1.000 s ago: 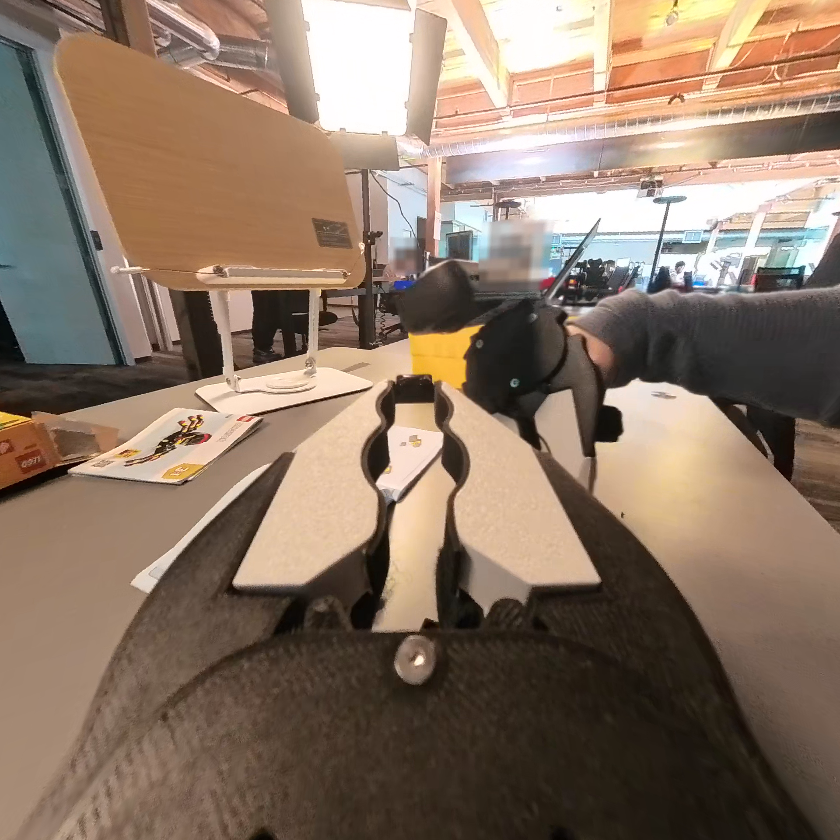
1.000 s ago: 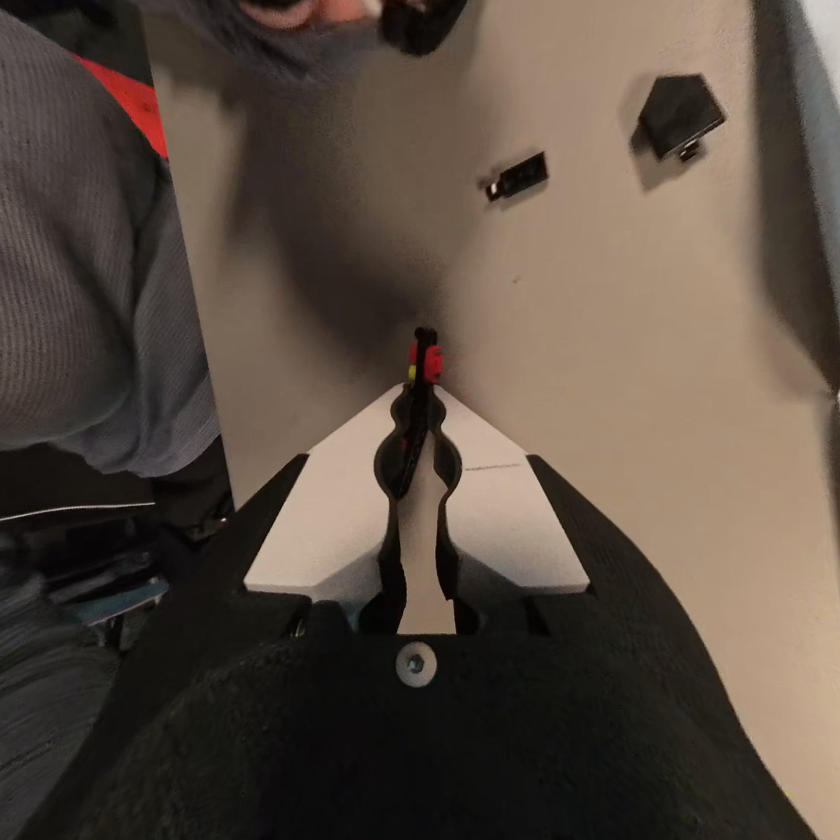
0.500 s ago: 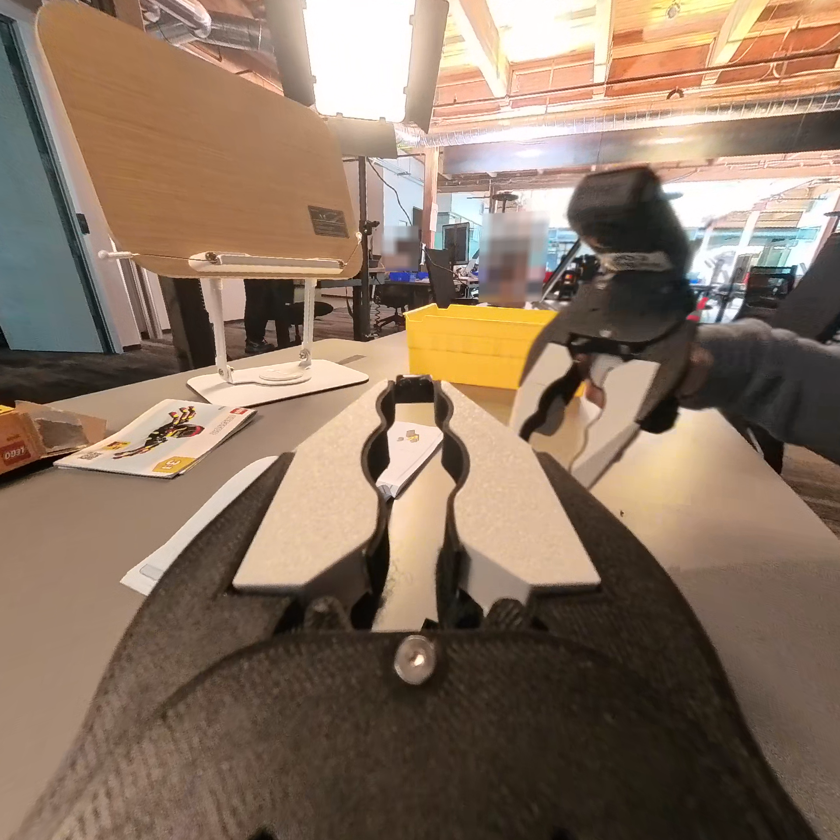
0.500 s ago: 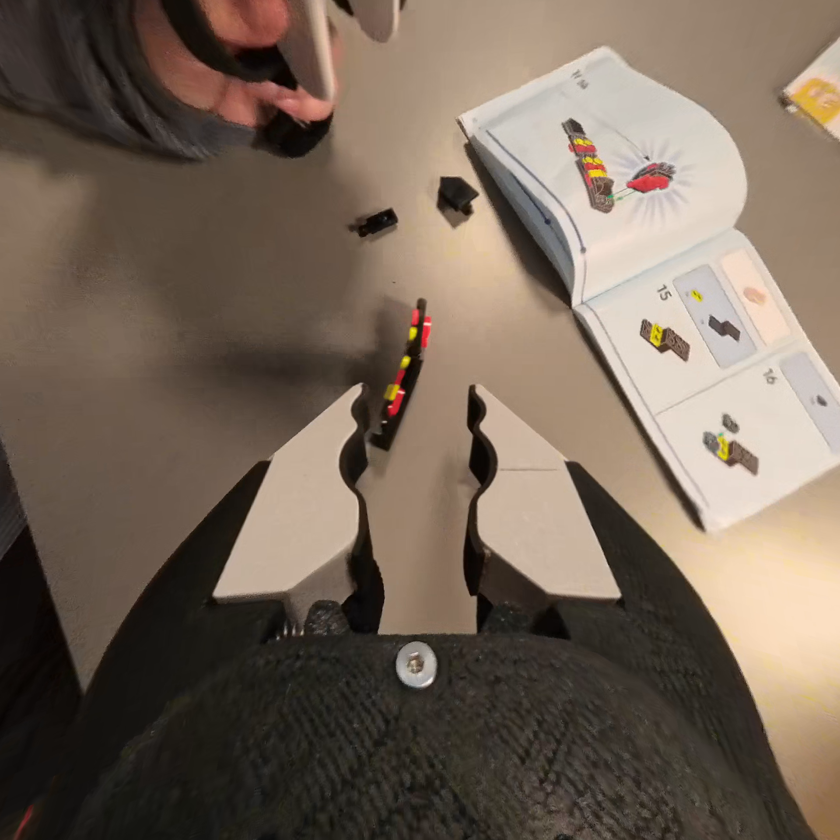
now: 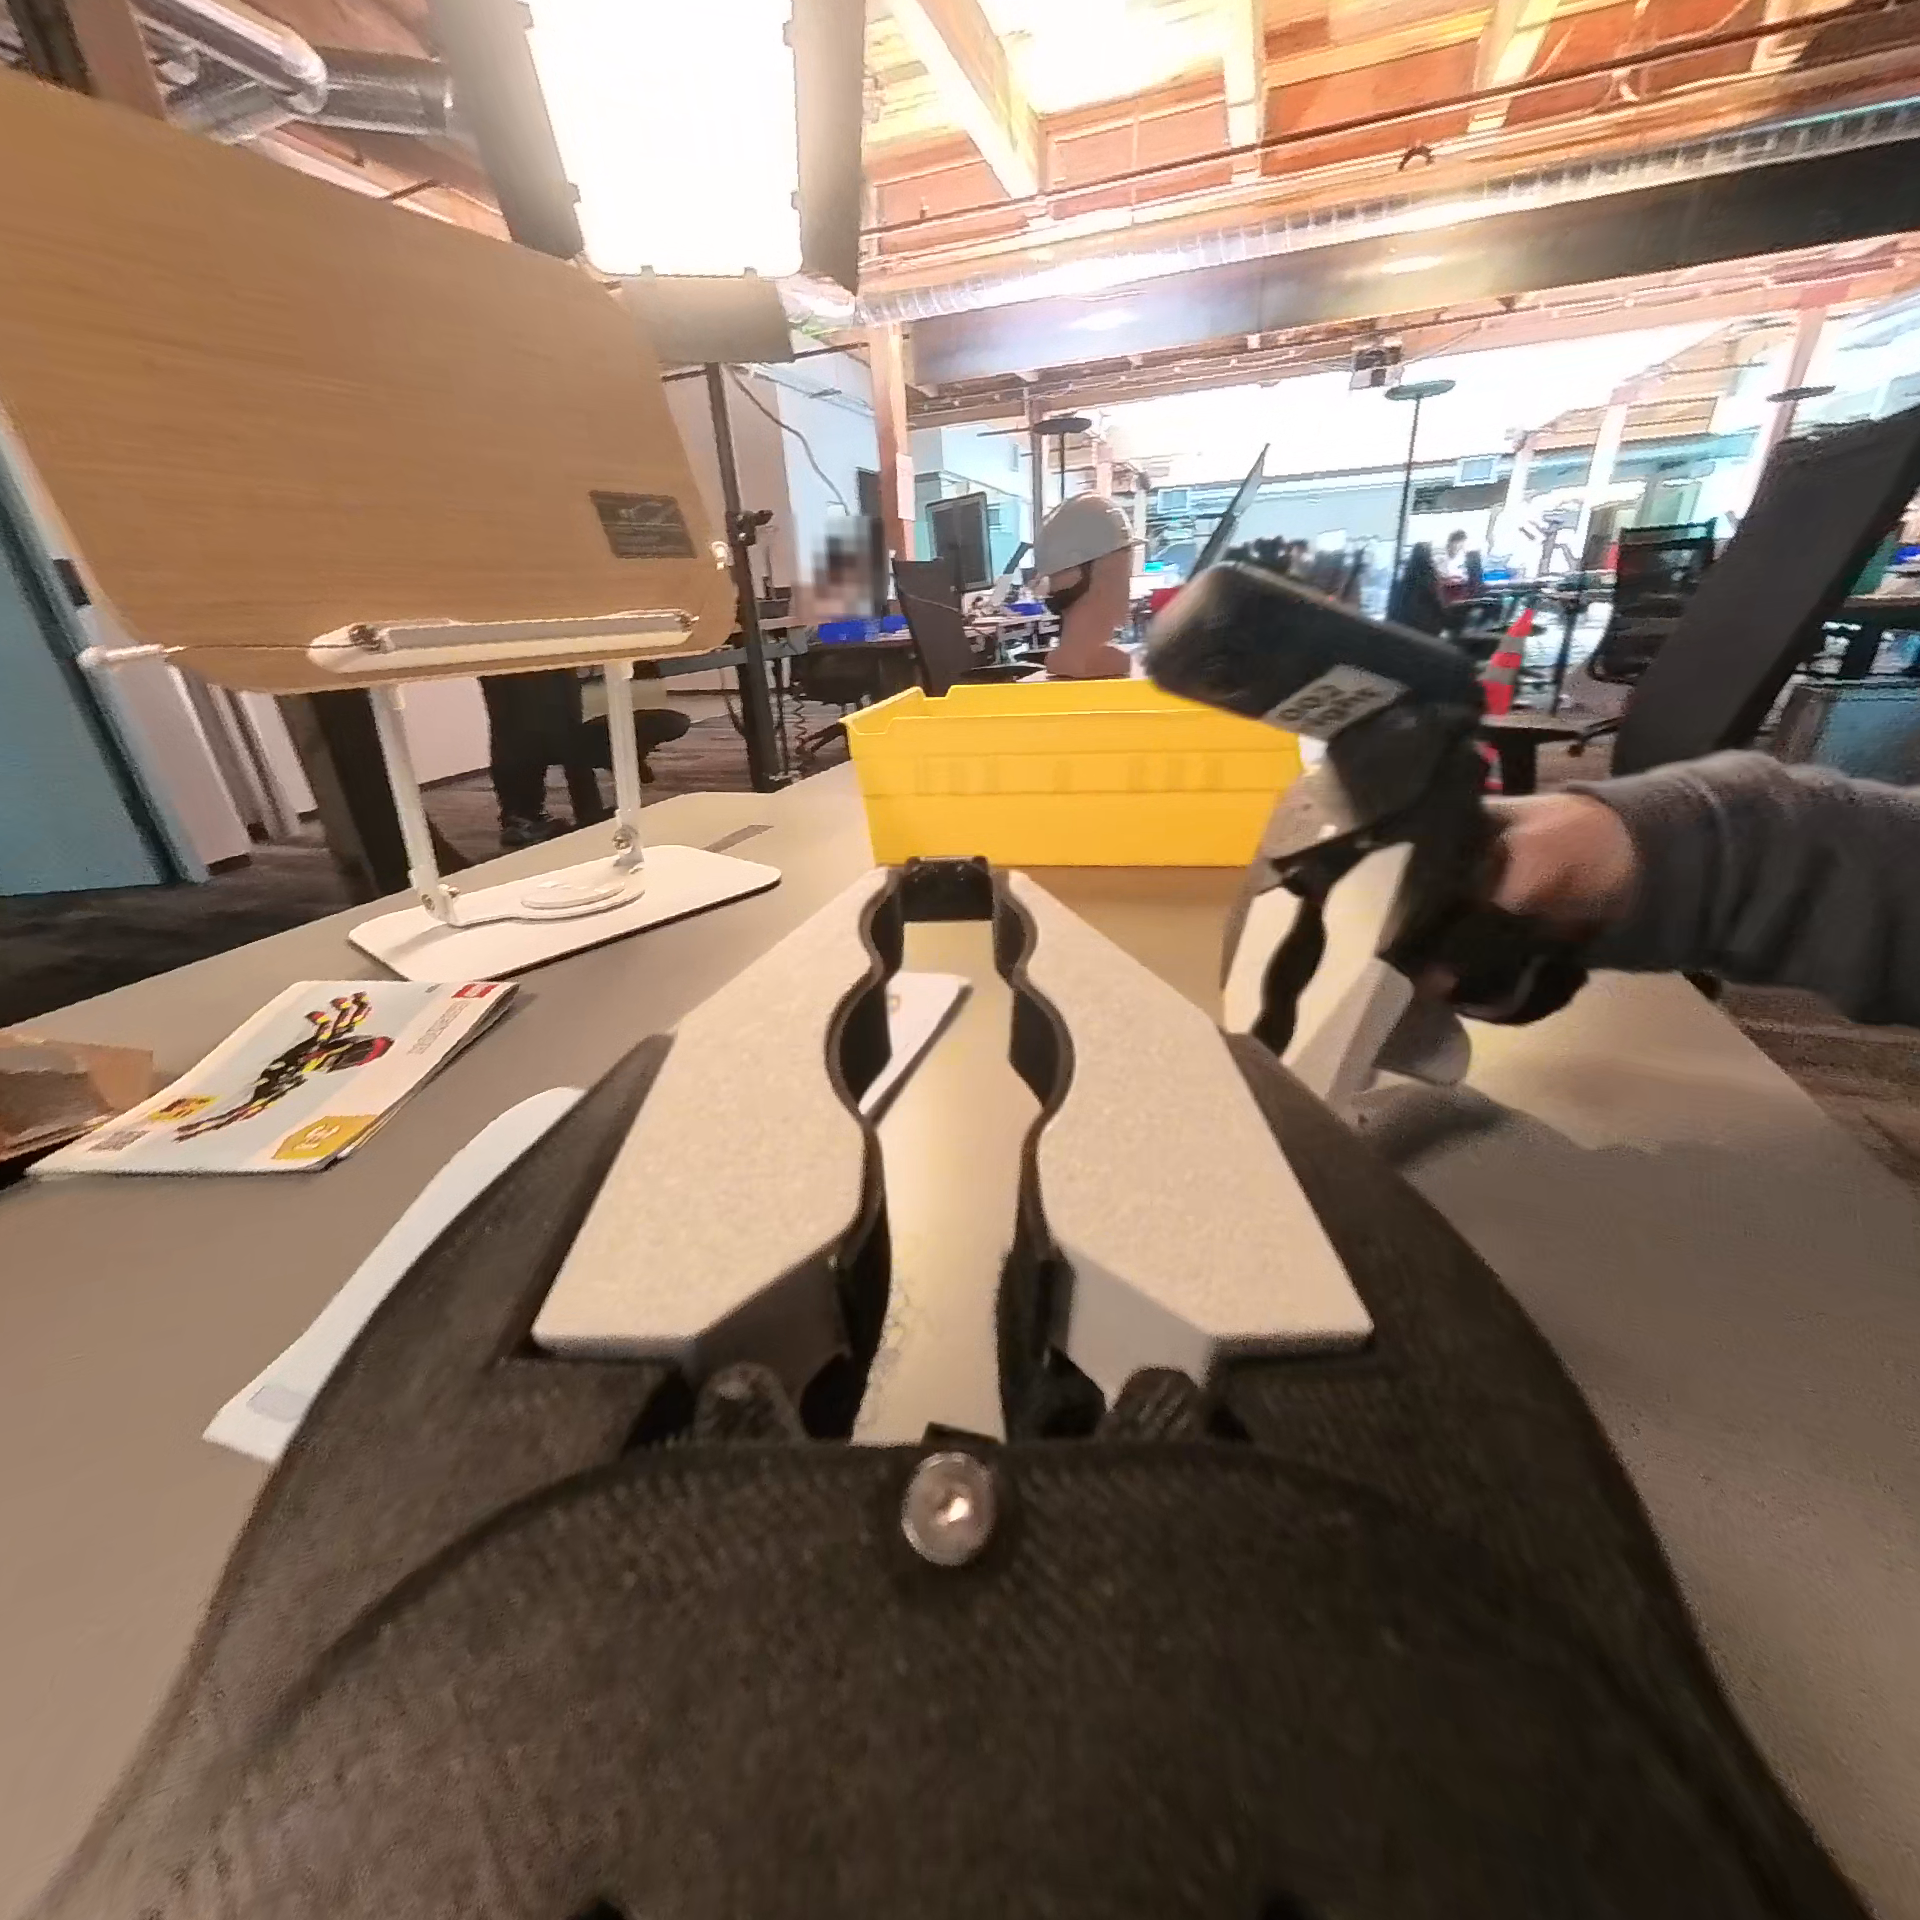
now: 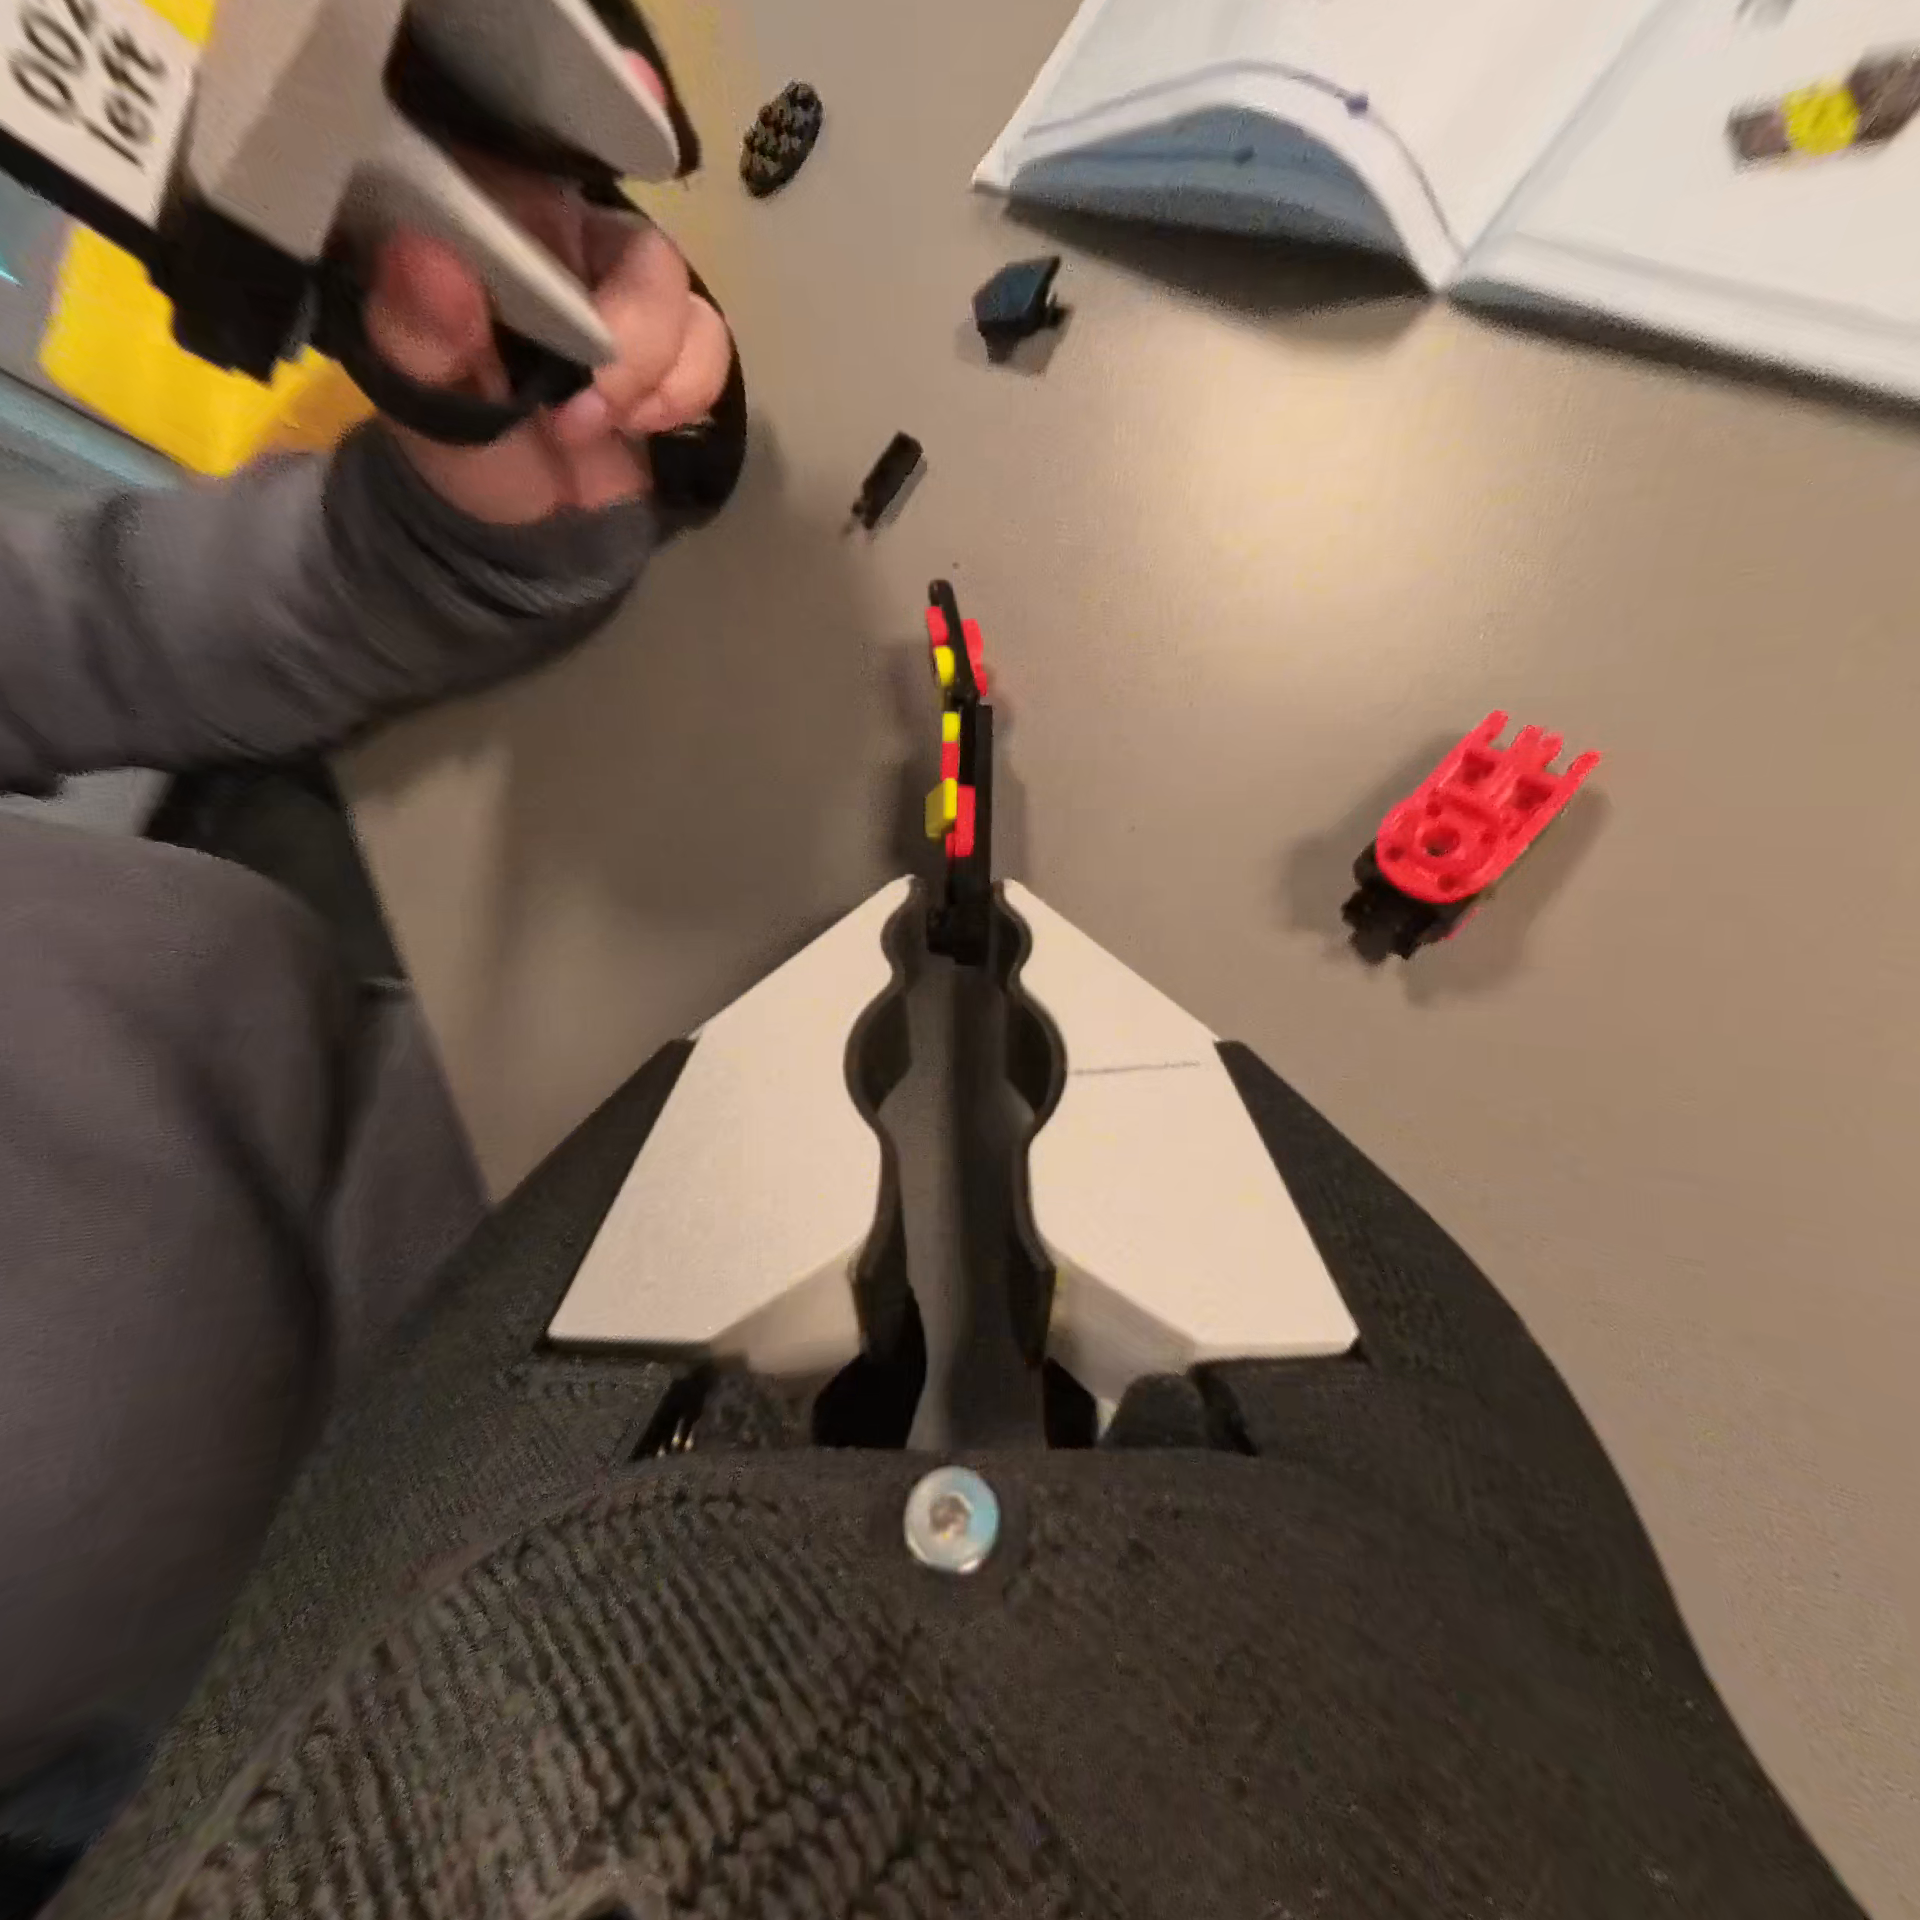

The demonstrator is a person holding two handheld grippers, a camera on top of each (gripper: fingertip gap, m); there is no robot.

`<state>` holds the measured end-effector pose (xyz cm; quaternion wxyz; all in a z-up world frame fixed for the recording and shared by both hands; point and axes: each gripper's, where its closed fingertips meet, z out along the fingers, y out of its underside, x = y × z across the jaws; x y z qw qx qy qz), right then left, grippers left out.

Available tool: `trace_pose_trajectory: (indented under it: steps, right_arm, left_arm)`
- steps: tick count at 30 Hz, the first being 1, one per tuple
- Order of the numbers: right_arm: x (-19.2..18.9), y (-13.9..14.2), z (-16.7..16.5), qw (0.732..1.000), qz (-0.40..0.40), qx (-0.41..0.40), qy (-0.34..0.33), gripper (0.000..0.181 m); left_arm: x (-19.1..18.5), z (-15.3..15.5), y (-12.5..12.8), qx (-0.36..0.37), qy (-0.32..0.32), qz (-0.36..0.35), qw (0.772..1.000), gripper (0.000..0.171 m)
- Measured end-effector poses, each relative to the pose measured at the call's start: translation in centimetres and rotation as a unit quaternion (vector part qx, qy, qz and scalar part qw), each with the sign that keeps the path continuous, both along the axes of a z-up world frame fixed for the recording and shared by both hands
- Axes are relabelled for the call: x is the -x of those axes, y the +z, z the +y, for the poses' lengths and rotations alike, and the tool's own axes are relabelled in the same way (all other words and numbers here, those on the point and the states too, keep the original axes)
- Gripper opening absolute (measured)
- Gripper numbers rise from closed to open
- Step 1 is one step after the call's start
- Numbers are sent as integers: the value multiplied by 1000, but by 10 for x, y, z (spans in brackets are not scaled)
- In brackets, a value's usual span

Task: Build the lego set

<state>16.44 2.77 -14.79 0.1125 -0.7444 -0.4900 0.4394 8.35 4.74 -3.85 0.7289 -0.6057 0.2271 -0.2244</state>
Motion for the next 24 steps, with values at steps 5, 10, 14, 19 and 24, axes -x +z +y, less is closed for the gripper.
trace_pose_trajectory:
  steps: [5,10,14,19,24]
  right_arm:
    - [-7,-4,21,998,-42,-13,-44,22]
    - [-6,2,42,986,-32,-146,-70,42]
    - [7,-2,27,977,-11,-210,-42,50]
    - [13,-11,21,958,-47,-281,-5,25]
    - [25,-11,23,952,-37,-297,67,15]
  left_arm:
    - [-8,-3,-3,-7,-9,27,1000,16]
    - [5,2,2,-12,31,11,999,16]
    - [44,5,17,-30,99,-70,992,15]
    - [66,11,16,-5,111,-141,984,16]
    - [63,11,15,-4,108,-135,985,16]
